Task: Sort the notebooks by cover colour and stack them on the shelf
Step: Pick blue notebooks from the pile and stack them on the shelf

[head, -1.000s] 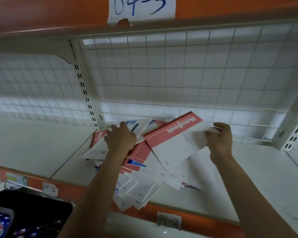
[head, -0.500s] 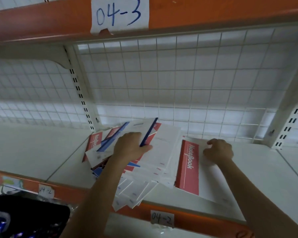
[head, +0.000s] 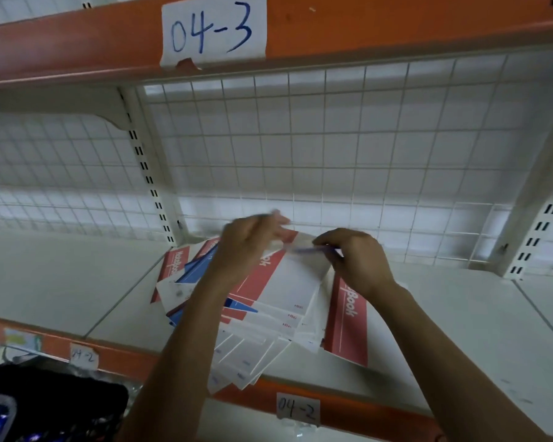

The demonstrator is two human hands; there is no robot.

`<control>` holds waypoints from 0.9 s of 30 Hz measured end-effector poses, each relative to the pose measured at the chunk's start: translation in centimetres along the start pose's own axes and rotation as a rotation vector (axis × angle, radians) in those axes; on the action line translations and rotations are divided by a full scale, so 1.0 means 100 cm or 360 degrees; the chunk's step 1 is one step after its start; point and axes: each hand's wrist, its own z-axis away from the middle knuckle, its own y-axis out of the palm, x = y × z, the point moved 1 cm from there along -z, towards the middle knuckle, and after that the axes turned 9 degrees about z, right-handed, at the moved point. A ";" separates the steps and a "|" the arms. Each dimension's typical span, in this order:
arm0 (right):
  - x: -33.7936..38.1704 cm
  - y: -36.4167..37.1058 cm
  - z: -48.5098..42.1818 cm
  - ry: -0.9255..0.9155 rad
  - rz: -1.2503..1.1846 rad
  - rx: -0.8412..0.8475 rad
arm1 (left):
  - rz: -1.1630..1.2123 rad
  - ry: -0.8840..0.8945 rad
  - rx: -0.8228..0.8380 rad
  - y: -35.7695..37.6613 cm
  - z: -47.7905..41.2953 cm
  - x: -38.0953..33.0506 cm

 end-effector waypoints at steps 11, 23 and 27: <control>-0.017 -0.035 -0.002 0.1243 -0.1599 -0.0249 | -0.1384 -0.0705 -0.0107 0.003 -0.007 0.088; -0.027 -0.028 0.012 0.1496 -0.1869 -0.0270 | 0.0643 -0.0071 -0.0932 0.014 0.009 0.003; -0.018 -0.030 0.011 0.1369 -0.1950 -0.0150 | 0.1154 -0.0276 -0.0632 0.037 0.009 0.005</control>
